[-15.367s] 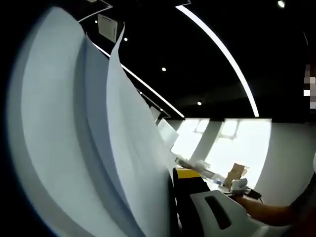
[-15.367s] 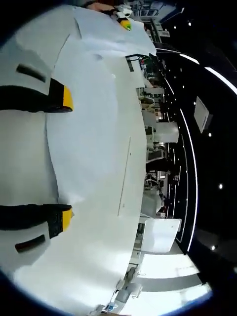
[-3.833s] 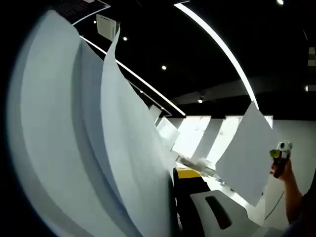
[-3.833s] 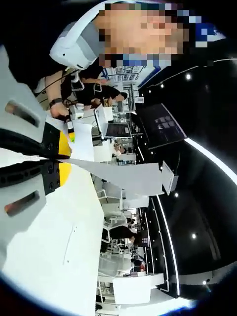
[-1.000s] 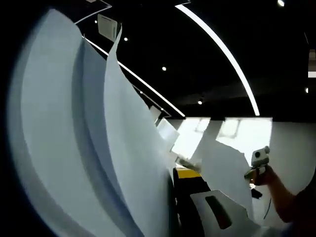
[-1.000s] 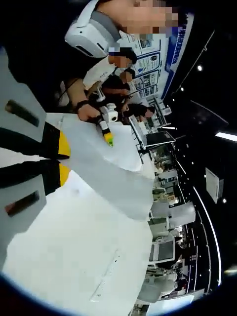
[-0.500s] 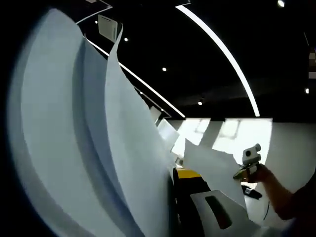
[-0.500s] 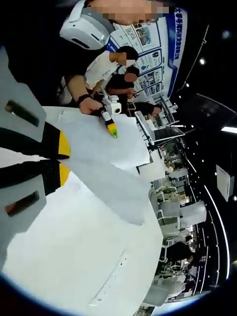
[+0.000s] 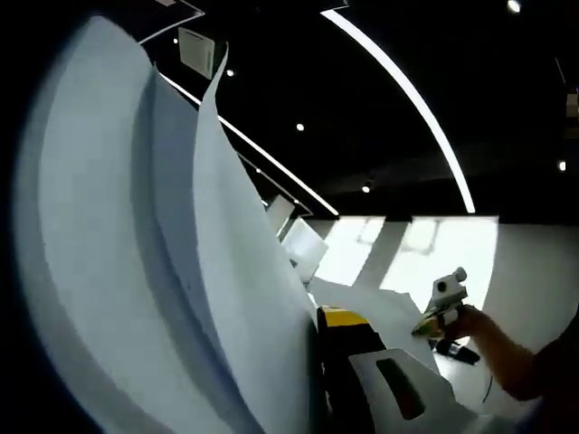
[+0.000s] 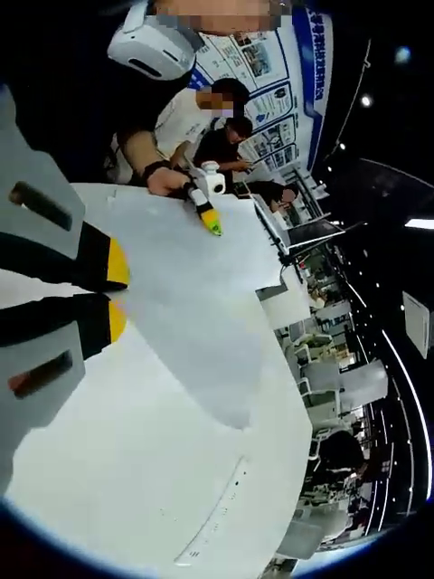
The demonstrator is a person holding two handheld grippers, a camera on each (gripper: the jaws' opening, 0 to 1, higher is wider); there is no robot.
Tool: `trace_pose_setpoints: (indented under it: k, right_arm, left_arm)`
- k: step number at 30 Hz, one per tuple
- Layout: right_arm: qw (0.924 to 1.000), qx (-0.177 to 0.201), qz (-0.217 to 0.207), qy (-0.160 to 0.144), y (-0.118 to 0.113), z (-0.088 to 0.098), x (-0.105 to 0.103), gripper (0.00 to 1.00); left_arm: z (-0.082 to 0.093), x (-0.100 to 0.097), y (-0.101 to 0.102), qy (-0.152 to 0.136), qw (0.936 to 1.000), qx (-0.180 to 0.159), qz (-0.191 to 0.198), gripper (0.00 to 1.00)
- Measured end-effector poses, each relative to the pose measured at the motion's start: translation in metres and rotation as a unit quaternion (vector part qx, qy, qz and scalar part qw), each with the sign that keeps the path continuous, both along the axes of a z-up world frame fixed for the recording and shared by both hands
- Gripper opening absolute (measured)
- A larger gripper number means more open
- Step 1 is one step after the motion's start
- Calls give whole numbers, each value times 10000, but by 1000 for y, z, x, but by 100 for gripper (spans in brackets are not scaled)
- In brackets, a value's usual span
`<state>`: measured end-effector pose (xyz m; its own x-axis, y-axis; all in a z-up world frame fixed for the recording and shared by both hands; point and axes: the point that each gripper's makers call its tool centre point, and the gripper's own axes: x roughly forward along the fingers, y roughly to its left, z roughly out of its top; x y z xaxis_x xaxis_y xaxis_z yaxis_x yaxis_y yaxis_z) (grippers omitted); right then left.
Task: Organize the stack of printing papers by aligning and flattening the scattered papers on the table
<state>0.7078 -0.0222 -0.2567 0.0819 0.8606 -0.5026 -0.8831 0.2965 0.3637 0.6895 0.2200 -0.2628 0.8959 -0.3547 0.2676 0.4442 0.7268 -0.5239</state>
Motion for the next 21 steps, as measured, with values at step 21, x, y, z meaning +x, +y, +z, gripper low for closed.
trace_pose_setpoints:
  k: [21]
  right_arm:
    - [9991,114,299,-293,32,18,16,0]
  left_arm:
    - [2,1,1,4,10000,11,-8,11]
